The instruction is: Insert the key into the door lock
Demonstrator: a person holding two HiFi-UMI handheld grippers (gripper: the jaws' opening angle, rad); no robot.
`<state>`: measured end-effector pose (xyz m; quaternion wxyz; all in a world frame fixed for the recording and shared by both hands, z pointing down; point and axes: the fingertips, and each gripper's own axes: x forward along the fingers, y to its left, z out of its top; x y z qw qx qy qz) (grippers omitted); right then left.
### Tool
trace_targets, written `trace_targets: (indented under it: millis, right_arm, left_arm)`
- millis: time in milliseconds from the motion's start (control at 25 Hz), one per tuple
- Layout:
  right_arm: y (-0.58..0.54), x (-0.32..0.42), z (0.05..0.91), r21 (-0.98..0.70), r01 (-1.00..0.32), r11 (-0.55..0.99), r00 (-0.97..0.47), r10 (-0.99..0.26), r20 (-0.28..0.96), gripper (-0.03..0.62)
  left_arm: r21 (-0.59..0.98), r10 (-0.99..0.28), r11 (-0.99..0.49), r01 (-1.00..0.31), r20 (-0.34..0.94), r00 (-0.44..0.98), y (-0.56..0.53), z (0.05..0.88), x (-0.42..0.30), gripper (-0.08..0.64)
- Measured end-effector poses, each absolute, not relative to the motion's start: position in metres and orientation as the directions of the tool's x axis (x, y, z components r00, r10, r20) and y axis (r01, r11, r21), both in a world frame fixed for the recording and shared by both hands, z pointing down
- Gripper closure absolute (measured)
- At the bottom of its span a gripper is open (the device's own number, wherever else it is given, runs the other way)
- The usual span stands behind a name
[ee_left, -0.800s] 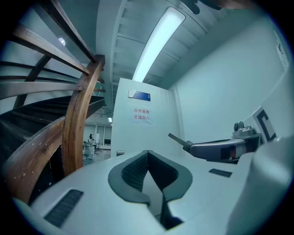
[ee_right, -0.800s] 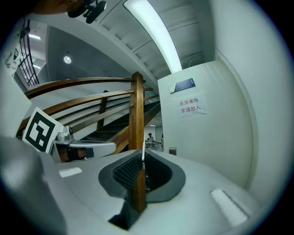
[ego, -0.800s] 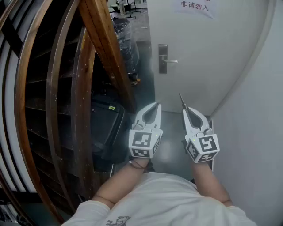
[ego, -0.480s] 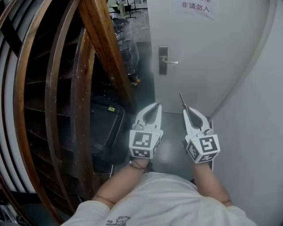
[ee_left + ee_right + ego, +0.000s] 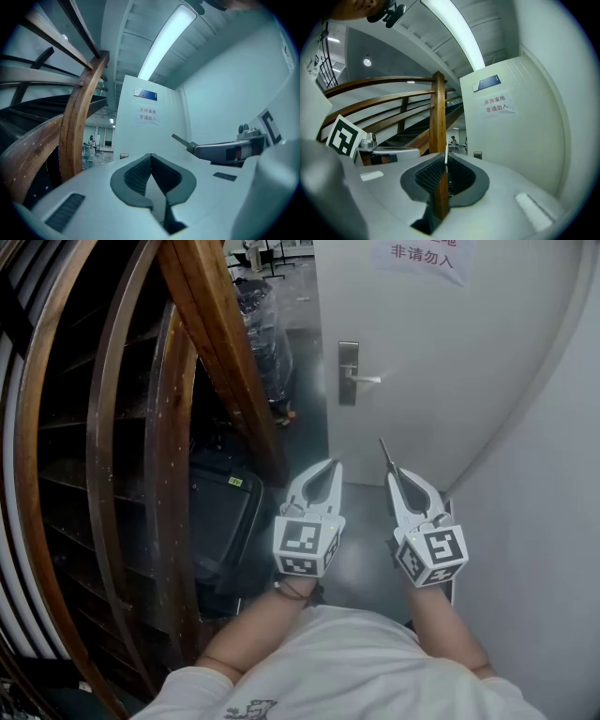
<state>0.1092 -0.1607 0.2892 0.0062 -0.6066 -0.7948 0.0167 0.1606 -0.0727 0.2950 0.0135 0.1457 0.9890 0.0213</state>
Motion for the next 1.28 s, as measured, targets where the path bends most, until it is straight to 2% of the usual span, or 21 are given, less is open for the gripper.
trace_targets:
  millis: [720, 1040, 1280]
  right_arm:
    - [-0.022, 0.049, 0.299, -0.182, 0.926, 0.331, -0.336, 0.942, 0.001, 0.568]
    - [0.011, 0.011, 0.319, -0.249, 0.915, 0.318, -0.32, 0.947, 0.033, 0.566]
    - [0.032, -0.046, 0.355, -0.322, 0.907, 0.272, -0.263, 0.962, 0.073, 0.566]
  left_arm:
    - [0.028, 0.193, 0.981, 0.193, -0.016, -0.981, 0.076, 0.286, 0.102, 0.554]
    - [0.048, 0.207, 0.977, 0.207, 0.003, -0.978, 0.115, 0.302, 0.07, 0.554]
    - [0.031, 0.24, 0.97, 0.24, 0.001, -0.971, 0.143, 0.31, 0.022, 0.554]
